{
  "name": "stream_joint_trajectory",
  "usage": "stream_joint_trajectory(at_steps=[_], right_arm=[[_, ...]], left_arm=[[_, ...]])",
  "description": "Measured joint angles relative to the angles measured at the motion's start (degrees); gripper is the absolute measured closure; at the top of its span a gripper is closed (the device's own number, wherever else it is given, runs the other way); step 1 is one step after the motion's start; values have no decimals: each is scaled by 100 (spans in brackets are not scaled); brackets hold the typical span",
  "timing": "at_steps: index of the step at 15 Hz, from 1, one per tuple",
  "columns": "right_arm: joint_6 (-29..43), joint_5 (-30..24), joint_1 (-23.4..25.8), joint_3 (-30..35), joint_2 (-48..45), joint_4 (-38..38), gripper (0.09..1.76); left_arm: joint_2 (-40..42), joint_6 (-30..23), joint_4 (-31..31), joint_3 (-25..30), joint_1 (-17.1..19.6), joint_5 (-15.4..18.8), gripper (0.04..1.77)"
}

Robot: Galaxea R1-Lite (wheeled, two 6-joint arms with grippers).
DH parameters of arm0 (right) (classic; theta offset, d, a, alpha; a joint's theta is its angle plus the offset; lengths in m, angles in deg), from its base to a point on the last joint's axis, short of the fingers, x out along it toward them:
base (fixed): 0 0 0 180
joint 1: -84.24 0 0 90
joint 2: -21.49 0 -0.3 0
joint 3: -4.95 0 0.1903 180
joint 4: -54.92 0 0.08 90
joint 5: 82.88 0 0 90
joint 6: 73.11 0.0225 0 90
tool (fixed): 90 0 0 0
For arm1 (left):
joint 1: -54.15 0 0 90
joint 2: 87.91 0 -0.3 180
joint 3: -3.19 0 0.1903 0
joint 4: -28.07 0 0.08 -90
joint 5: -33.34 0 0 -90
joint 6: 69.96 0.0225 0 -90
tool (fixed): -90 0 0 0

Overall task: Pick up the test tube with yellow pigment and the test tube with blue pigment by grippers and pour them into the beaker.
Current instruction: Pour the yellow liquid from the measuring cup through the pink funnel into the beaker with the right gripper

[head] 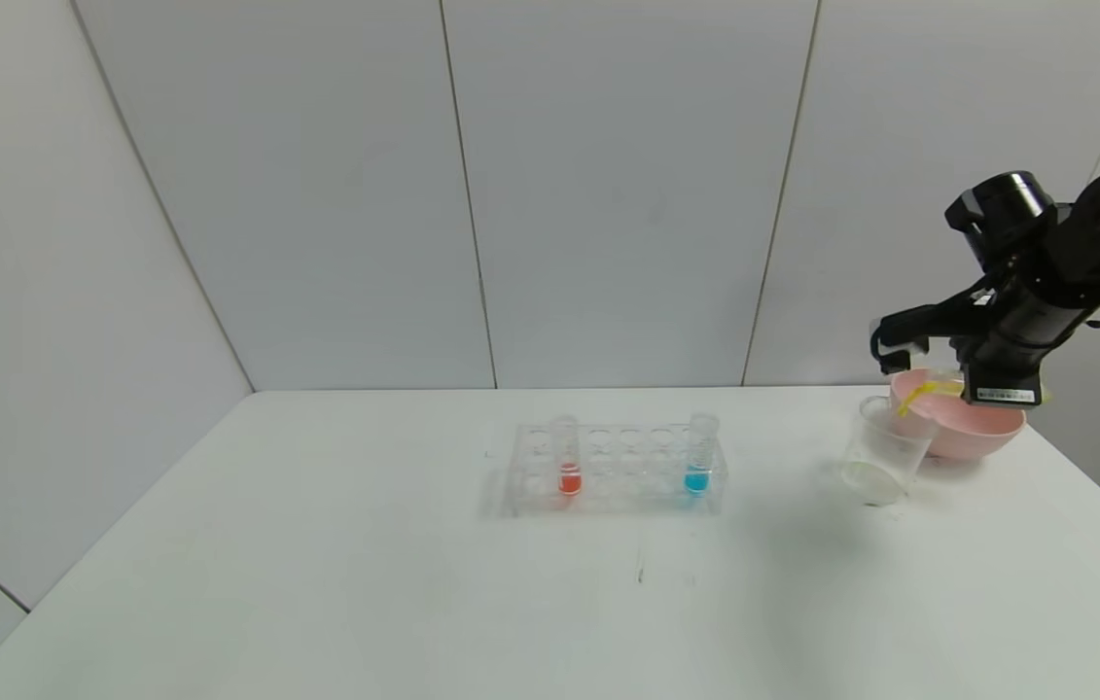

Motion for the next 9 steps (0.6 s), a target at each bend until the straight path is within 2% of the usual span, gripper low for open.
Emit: stream_joint_trajectory(at_steps=[9], right_arm=[[-273, 685, -161, -2, -6, 0, 138]], left_arm=[[0, 2, 2, 0, 0, -2, 5]])
